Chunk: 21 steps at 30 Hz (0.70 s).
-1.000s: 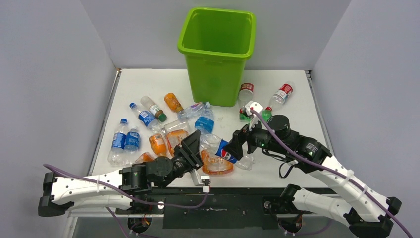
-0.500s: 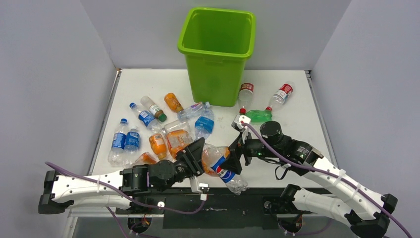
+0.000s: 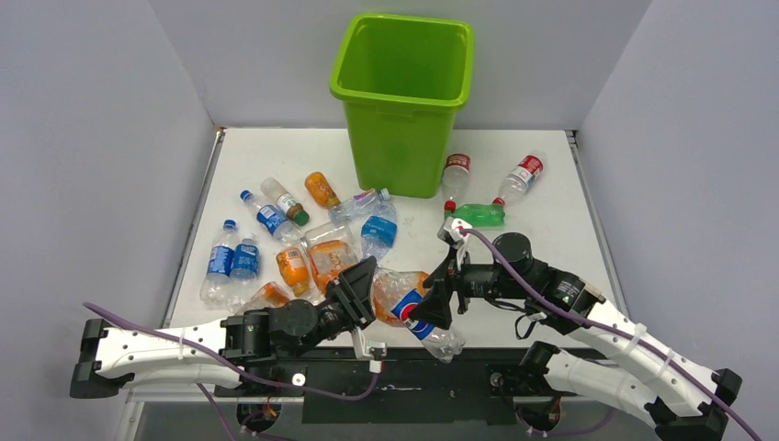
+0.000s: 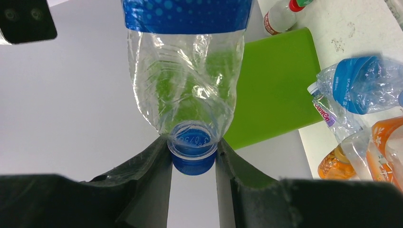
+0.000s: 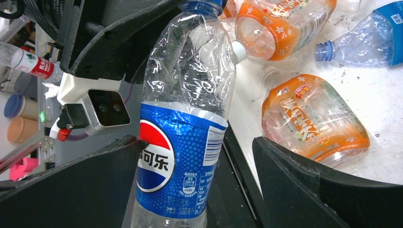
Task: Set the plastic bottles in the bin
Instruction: Place the plastic bottle in the trash bin.
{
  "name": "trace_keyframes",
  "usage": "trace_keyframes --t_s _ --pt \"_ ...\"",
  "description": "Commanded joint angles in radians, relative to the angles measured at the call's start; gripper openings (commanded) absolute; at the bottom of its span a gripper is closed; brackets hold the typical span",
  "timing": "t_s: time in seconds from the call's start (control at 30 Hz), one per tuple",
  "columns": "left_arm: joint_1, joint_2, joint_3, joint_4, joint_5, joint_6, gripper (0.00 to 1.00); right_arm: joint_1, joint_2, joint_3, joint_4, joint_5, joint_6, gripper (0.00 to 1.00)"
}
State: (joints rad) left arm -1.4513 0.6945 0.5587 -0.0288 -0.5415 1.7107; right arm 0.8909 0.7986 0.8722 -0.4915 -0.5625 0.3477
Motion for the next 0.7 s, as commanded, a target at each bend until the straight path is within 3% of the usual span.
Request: trace_keyframes --t_s 0.0,0.4,0.53,0.57,0.67 --pt "-0.003 -0.012 0.009 0.133 0.001 -0.043 0.0 0.005 -0.02 -0.032 0.024 -0.014 0.059 0.9" --pt "-0.001 0.039 0.038 0.155 -0.001 -0.023 0.0 0.005 -0.009 -0.097 -0.015 -0.066 0.109 0.9" --pt "-0.001 0.053 0.056 0.146 -0.002 -0.014 0.0 0.004 -0.003 -0.103 -0.038 -0.068 0.101 0.97" --pt "-0.001 0.057 0.06 0.146 0.0 -0.013 0.0 0.005 0.0 -0.102 -0.045 -0.066 0.097 0.96" --pt "-0.001 0.065 0.066 0.145 0.0 -0.009 0.0 0.005 -0.002 -0.102 -0.043 -0.055 0.098 0.75"
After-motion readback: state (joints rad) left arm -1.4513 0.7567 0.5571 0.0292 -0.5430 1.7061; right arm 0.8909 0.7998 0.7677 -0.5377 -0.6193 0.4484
